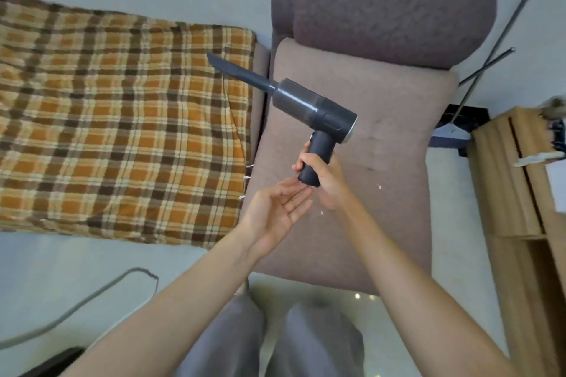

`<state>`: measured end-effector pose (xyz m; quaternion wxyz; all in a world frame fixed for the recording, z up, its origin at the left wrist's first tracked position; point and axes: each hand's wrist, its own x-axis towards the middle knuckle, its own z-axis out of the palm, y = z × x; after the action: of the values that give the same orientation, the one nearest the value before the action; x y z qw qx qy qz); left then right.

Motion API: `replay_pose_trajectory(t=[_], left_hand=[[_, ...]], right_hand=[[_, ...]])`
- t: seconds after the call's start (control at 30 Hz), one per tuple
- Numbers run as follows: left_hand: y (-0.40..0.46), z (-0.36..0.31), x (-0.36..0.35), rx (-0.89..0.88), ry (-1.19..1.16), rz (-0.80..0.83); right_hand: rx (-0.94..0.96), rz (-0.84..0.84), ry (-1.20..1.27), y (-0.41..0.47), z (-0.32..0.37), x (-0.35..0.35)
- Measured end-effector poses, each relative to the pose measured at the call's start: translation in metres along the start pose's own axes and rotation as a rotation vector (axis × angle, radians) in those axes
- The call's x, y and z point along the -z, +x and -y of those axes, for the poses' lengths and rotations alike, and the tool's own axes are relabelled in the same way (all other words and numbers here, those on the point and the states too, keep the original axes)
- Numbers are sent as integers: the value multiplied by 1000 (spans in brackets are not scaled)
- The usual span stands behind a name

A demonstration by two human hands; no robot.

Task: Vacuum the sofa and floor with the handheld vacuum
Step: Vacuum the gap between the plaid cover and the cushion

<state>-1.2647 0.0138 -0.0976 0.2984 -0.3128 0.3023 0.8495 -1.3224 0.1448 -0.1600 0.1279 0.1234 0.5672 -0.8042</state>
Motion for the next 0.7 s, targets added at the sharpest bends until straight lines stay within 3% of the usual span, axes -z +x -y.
replay_pose_trajectory(t=[0.43,0.7], left_hand=[[78,-35,42,108,35,-29],[157,-13,116,93,135,-39]], right_hand=[[-79,-160,-28,61,-51,-10],[-119,-194,-100,107,-140,8]])
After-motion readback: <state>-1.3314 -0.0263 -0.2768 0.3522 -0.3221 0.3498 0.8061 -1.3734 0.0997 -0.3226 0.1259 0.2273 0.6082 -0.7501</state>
